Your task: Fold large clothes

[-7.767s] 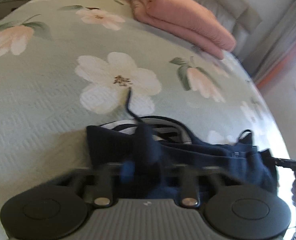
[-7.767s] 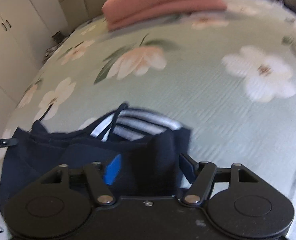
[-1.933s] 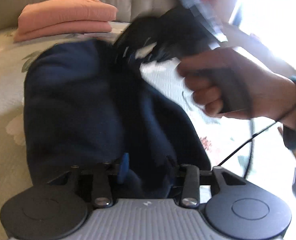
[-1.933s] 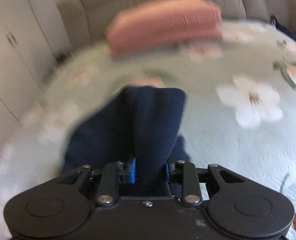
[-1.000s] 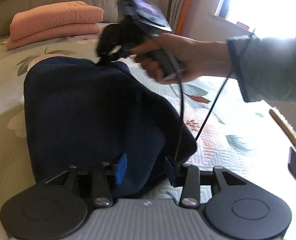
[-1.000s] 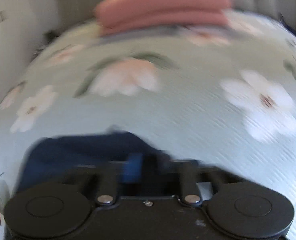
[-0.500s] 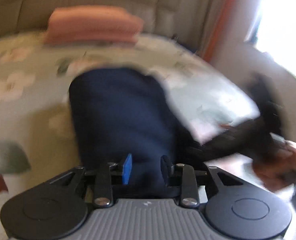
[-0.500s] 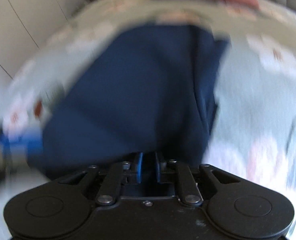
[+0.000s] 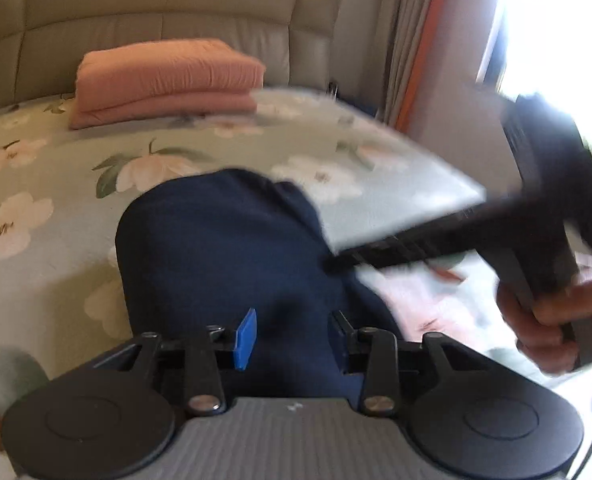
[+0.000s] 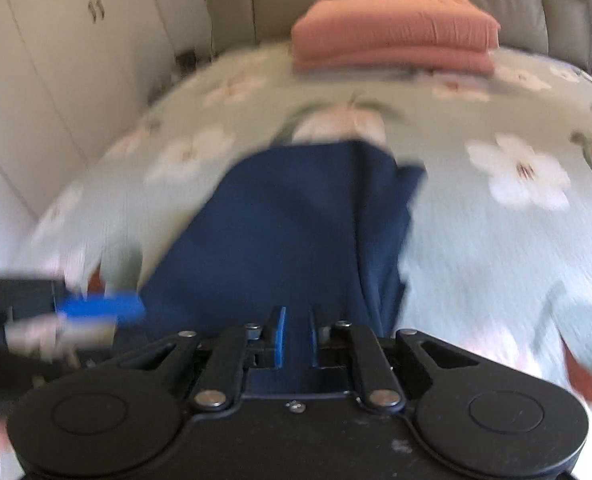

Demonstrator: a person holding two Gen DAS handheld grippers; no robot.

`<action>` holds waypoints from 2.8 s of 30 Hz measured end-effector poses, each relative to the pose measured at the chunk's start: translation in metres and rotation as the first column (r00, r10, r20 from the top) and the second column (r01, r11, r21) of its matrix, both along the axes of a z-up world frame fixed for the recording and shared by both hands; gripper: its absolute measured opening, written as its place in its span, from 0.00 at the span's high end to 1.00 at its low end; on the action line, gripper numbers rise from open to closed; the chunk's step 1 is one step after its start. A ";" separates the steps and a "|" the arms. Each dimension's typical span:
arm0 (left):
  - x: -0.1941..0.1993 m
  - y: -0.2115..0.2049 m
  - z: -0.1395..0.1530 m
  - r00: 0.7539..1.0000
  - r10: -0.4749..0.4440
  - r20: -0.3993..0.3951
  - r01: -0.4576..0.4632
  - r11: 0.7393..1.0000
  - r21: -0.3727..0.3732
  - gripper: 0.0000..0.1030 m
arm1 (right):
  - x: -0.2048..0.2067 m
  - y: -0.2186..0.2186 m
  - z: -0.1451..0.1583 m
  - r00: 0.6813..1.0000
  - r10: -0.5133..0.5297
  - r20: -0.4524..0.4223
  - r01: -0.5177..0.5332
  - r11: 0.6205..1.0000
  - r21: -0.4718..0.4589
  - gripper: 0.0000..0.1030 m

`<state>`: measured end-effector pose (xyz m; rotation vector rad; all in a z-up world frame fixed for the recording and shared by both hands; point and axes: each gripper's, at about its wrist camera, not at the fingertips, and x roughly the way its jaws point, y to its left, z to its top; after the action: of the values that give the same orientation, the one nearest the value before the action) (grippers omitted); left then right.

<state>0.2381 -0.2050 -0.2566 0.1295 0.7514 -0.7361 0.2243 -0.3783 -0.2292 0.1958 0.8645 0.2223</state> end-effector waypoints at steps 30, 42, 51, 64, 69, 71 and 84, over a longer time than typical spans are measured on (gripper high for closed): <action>-0.031 0.001 -0.042 0.995 -0.089 -0.055 0.087 0.996 -0.031 0.55 | 0.130 -0.038 -0.078 0.989 -0.137 -0.049 0.120 0.960 -0.254 0.44; -0.038 0.027 -0.028 0.963 -0.079 -0.257 0.036 0.985 -0.171 0.57 | 0.026 -0.027 -0.041 0.993 -0.047 -0.106 0.042 0.998 -0.050 0.48; -0.043 0.084 -0.001 0.957 -0.016 -0.290 -0.034 0.986 -0.166 0.53 | -0.085 -0.070 -0.078 0.949 -0.088 -0.303 0.110 0.992 0.058 0.48; 0.069 0.073 -0.002 0.920 0.151 -0.361 -0.177 0.984 -0.038 0.23 | -0.030 -0.098 -0.073 0.958 -0.179 -0.223 0.240 0.928 0.284 0.09; 0.099 0.075 -0.026 0.857 0.142 -0.495 -0.230 0.966 -0.121 0.21 | -0.017 -0.102 -0.082 0.951 -0.247 -0.185 0.294 0.908 0.299 0.04; 0.106 0.076 -0.032 0.854 0.143 -0.500 -0.234 0.964 -0.125 0.20 | -0.012 -0.107 -0.091 0.945 -0.251 -0.211 0.311 0.888 0.338 0.03; 0.132 0.066 -0.079 0.806 0.079 -0.586 -0.215 0.962 -0.167 0.02 | 0.010 -0.123 -0.128 0.957 -0.157 -0.243 0.265 0.811 0.521 0.00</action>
<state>0.3701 -0.1391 -0.3355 -0.3798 1.2348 -0.7089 0.2341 -0.5011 -0.3575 0.8659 0.9427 0.2410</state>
